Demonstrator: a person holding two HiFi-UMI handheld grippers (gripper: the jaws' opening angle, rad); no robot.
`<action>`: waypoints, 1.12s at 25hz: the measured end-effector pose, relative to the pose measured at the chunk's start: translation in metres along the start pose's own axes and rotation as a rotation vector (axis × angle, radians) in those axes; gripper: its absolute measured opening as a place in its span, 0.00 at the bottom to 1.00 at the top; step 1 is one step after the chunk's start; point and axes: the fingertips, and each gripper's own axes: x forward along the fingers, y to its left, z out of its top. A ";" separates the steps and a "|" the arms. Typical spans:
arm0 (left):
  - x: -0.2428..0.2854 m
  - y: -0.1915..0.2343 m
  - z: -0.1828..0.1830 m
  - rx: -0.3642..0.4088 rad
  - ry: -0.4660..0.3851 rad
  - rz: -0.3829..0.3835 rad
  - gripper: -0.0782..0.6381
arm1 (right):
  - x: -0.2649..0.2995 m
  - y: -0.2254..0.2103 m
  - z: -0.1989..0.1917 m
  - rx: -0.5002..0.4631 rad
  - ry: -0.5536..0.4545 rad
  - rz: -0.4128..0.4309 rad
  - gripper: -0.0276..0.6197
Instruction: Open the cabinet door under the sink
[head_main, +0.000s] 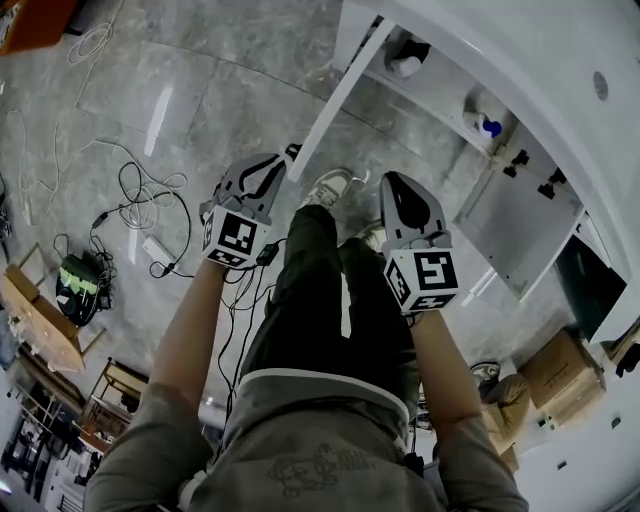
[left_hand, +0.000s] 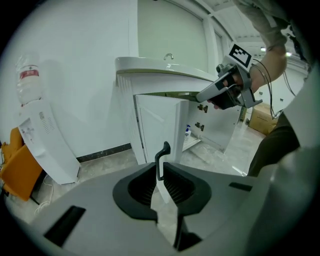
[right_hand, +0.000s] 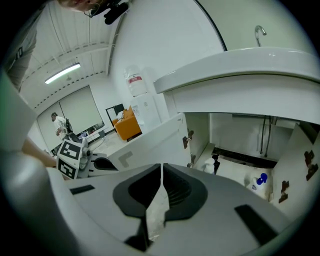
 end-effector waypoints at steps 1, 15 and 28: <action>-0.004 0.000 0.001 -0.008 0.000 0.002 0.18 | -0.002 0.001 0.003 -0.001 -0.001 -0.002 0.10; -0.067 0.014 0.125 -0.005 -0.131 0.008 0.15 | -0.067 -0.011 0.085 -0.018 -0.082 -0.057 0.10; -0.089 -0.002 0.313 0.064 -0.321 -0.082 0.14 | -0.176 -0.025 0.201 -0.083 -0.219 -0.129 0.10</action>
